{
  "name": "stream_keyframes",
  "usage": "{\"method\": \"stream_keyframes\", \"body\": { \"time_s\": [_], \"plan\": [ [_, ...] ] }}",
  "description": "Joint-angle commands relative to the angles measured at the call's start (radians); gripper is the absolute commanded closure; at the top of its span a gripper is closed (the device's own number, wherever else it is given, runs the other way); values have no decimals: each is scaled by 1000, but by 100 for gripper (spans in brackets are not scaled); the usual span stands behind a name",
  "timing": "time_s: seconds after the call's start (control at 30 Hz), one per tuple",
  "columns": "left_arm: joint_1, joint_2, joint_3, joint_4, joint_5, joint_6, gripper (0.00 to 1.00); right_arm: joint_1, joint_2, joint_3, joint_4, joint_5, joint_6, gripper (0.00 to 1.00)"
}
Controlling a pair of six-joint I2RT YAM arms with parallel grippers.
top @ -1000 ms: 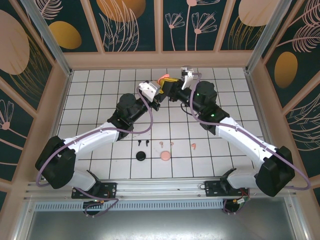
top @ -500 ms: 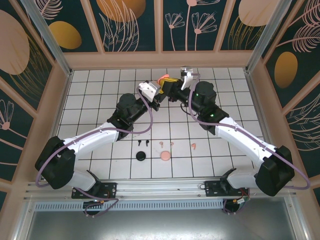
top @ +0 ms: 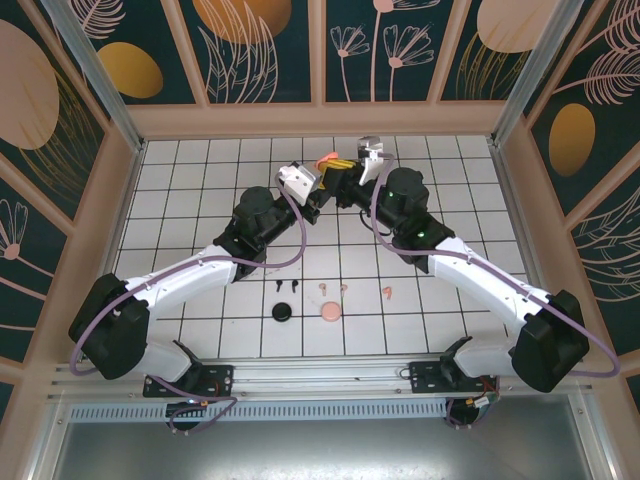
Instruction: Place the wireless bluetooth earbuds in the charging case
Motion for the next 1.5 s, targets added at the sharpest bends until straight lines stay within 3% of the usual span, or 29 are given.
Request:
{"method": "stream_keyframes", "body": {
  "time_s": [0.0,0.13,0.5,0.67,0.8,1.17,1.47],
  "plan": [
    [-14,-40,43,99,16,-31,100,1,21,-17,-62,60,26,74],
    [-14,-40,41,98,21,-35,100,-6,27,6,-87,95,81,68],
    [-14,-42,40,94,31,-47,100,-11,40,33,-110,109,126,65],
    [-14,-39,30,95,26,-48,100,-11,9,57,-113,77,133,42],
    [-15,-36,1,118,8,-56,100,-15,-61,76,-162,84,143,36],
    [-13,-79,-102,170,-38,-77,100,-73,-335,-40,-522,234,253,33],
    [-14,-153,-162,126,-42,-67,100,-122,-243,-131,-898,272,335,36]
  ]
}}
